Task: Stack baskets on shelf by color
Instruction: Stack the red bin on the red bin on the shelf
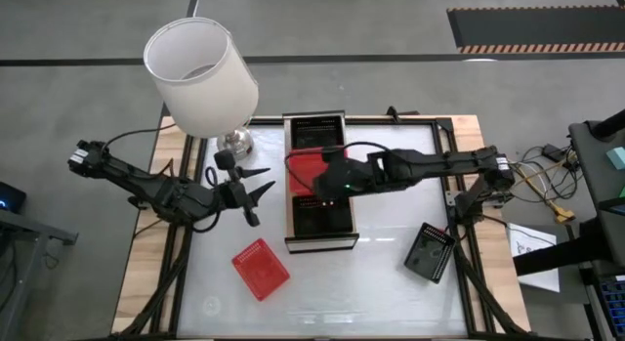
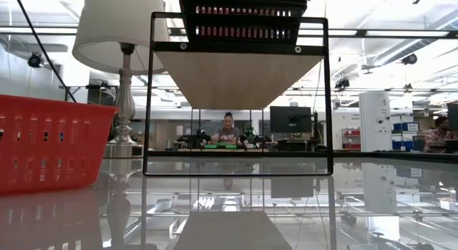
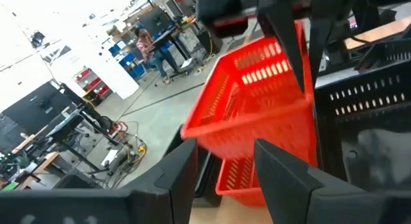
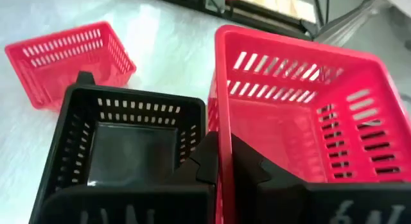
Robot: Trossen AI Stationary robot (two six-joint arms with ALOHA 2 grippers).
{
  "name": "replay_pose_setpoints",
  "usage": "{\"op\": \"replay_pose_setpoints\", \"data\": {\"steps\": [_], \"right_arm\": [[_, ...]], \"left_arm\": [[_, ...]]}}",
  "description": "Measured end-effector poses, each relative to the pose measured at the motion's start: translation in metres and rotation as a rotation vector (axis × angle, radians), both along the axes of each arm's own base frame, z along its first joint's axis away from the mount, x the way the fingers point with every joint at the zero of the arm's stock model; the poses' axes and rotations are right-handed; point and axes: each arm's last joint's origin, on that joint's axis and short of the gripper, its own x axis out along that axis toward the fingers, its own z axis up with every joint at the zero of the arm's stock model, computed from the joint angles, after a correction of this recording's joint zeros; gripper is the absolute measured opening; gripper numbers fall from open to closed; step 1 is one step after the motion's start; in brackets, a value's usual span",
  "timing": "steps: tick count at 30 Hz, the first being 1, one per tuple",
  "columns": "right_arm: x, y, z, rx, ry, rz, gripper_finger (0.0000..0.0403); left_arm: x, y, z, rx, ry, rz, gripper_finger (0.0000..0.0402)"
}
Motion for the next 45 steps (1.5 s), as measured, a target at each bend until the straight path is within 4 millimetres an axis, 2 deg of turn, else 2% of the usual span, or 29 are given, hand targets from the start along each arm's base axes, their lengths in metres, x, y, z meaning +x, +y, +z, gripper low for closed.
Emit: {"op": "replay_pose_setpoints", "data": {"steps": [6,11,18,32,45], "right_arm": [[-0.014,-0.004,-0.013,0.005,-0.082,-0.03,0.0009],[-0.013,-0.011,-0.025,0.001,-0.084,-0.044,0.0009],[-0.004,-0.017,-0.038,-0.029,-0.039,-0.012,0.0009],[-0.002,-0.039,-0.04,0.074,-0.034,0.019,0.0008],[0.004,-0.039,-0.048,0.087,-0.01,0.004,0.0009]], "left_arm": [[-0.002,0.001,-0.017,-0.009,-0.012,0.001,0.0138],[-0.001,0.001,-0.026,-0.003,-0.003,0.001,0.0138],[-0.002,0.001,-0.024,-0.01,-0.023,0.006,0.0138],[-0.002,0.001,-0.026,-0.005,-0.015,0.006,0.0138],[-0.002,0.001,-0.028,-0.001,-0.01,0.006,0.0138]]}}
